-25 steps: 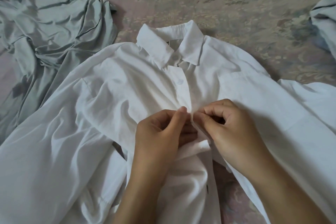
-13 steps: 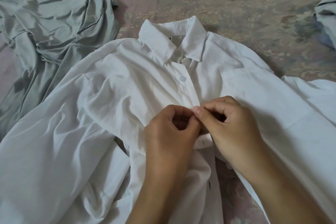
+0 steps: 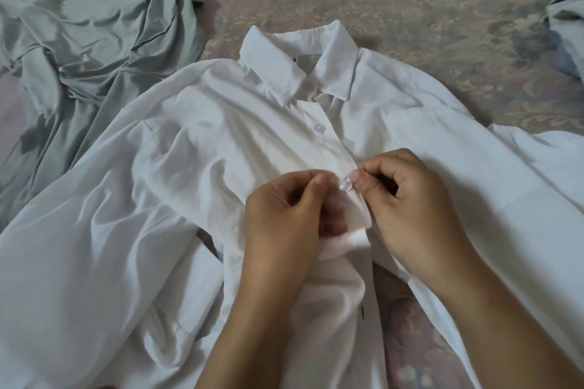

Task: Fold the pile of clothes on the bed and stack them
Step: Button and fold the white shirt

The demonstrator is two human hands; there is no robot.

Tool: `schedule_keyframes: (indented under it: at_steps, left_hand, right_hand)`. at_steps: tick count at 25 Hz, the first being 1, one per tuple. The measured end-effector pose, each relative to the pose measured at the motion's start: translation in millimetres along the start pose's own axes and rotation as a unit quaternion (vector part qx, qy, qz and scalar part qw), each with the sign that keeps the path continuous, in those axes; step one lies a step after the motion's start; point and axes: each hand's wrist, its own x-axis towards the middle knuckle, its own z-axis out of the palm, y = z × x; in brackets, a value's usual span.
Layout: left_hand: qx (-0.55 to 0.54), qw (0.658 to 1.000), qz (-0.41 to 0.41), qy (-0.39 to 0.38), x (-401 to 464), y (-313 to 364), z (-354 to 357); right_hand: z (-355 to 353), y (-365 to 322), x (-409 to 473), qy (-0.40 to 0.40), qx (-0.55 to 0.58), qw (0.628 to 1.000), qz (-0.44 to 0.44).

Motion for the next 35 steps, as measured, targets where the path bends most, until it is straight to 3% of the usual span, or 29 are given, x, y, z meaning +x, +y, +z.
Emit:
schedule_keyframes:
  at_steps: [5, 9, 11, 13, 15, 18, 20, 23, 25, 26, 28, 29, 31, 35]
  left_hand:
    - [0.149, 0.978, 0.144, 0.003, -10, 4, 1]
    - [0.344, 0.893, 0.290, 0.005, -67, 3, -24]
    - [0.415, 0.842, 0.342, -0.043, -100, -10, -35]
    - [0.545, 0.770, 0.315, -0.105, -116, -29, -40]
    - [0.619, 0.737, 0.236, -0.137, -123, -39, -45]
    - [0.608, 0.711, 0.315, -0.163, -131, -46, -54]
    - [0.562, 0.709, 0.399, -0.149, -141, -42, -63]
    - [0.544, 0.707, 0.434, -0.129, -163, -22, -72]
    - [0.552, 0.724, 0.389, -0.142, -178, -13, -76]
    - [0.579, 0.731, 0.325, -0.160, -180, -11, -77]
    - [0.670, 0.695, 0.207, -0.158, -178, -8, -71]
    - [0.688, 0.689, 0.187, -0.131, -175, -5, -65]
    - [0.659, 0.720, 0.208, -0.064, -164, 4, -48]
    - [0.528, 0.819, 0.222, -0.024, -116, -3, -9]
  right_hand:
    - [-11, 3, -1, -0.014, 0.006, 1.000, 0.016]
    - [-43, -6, -37, -0.025, -0.020, 0.999, -0.011]
    - [-55, -6, -64, -0.072, -0.065, 0.994, -0.043]
    - [-57, 5, -80, -0.106, -0.163, 0.979, -0.068]
    - [-55, 14, -88, -0.098, -0.227, 0.966, -0.077]
    - [-54, 12, -94, -0.062, -0.179, 0.981, -0.042]
    - [-57, 4, -94, -0.069, -0.127, 0.989, -0.008]
    - [-63, -11, -96, -0.060, -0.045, 0.997, 0.035]
    - [-62, -14, -99, -0.080, -0.029, 0.995, 0.061]
    - [-59, -12, -101, -0.095, -0.050, 0.992, 0.066]
    - [-54, -8, -102, -0.101, -0.090, 0.989, 0.062]
    - [-52, -7, -102, -0.086, -0.100, 0.990, 0.054]
    - [-49, -7, -99, -0.049, -0.114, 0.992, 0.034]
    - [-34, 0, -89, -0.051, -0.197, 0.979, 0.019]
